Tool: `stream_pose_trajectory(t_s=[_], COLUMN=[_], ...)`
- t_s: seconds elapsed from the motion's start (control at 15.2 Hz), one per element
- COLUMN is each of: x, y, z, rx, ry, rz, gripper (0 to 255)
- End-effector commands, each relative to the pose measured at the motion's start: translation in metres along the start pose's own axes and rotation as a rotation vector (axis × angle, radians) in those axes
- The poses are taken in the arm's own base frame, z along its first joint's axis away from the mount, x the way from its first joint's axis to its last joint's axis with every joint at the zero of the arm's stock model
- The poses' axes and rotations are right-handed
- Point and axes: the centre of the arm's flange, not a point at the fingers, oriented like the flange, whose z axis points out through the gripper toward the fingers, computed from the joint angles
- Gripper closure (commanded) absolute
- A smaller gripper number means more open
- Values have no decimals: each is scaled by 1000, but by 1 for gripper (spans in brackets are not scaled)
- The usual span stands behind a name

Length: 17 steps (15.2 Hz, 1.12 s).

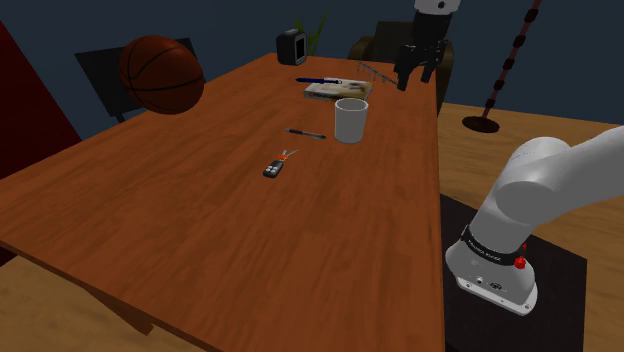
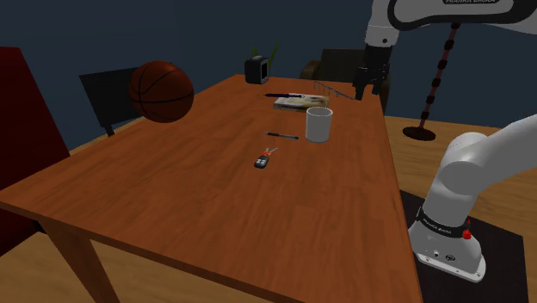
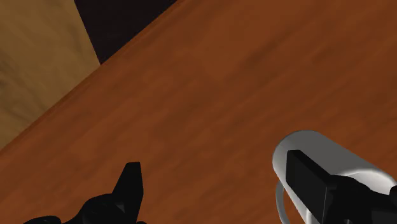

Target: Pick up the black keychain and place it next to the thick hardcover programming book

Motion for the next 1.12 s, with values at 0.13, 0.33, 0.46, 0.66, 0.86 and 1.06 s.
stream_pose_trajectory(t_s=[0.13,0.33,0.46,0.66,0.86,1.06], x=[4,10,14,20,26,31], y=[-25,-63,-88,-125,-163,-201], z=[6,15,21,30,39,48], rx=[2,6,8,11,14,18], ry=[-2,-5,-7,-10,-13,-16], rz=[-3,-7,-9,-13,-17,-21], gripper=[0,0,0,0,0,0])
